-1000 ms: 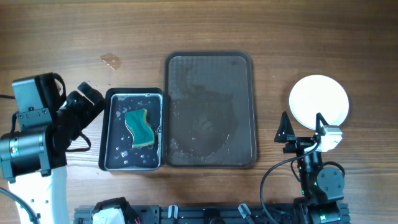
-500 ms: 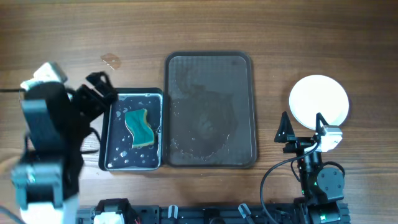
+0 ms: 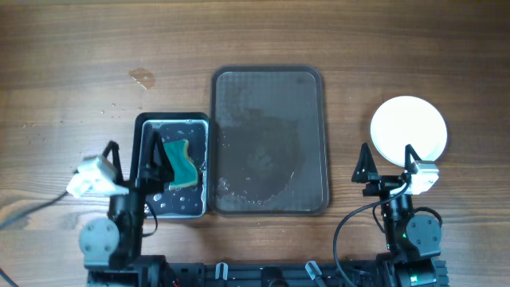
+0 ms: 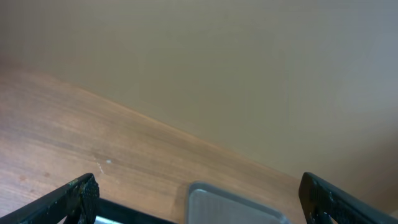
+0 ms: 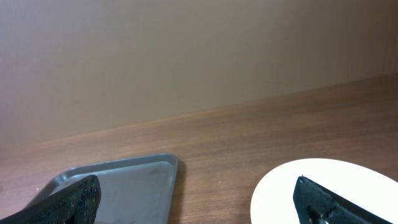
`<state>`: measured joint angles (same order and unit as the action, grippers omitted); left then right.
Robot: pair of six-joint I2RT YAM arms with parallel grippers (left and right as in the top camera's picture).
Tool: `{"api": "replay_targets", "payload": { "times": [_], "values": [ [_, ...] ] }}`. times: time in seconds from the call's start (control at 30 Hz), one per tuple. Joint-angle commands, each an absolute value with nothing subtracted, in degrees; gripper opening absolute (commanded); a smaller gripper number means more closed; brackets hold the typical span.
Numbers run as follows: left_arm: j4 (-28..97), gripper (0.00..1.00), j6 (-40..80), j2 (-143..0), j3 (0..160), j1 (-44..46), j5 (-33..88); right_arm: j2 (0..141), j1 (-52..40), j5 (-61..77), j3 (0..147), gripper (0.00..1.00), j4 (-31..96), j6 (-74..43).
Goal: Clean dirty plates on tray and stack at the side
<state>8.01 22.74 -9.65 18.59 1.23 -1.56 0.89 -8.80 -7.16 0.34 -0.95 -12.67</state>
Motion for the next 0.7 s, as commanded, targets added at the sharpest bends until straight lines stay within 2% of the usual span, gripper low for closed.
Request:
{"api": "replay_targets", "payload": {
  "times": [0.0,0.3,0.67],
  "values": [
    [7.03,1.0,21.26,-1.76,11.92,1.58,-0.97,0.27,-8.54,-7.55,0.3,1.0,-1.23,-12.14],
    [0.73,1.0,21.41,-0.16,0.25,1.65,-1.28,0.27,-8.54,-7.55,0.3,1.0,-1.23,-12.14],
    [4.03,1.0,21.41,-0.3,0.34,1.65,-1.3,0.27,-8.54,-7.55,0.3,1.0,-1.23,-12.14]
  ]
}}
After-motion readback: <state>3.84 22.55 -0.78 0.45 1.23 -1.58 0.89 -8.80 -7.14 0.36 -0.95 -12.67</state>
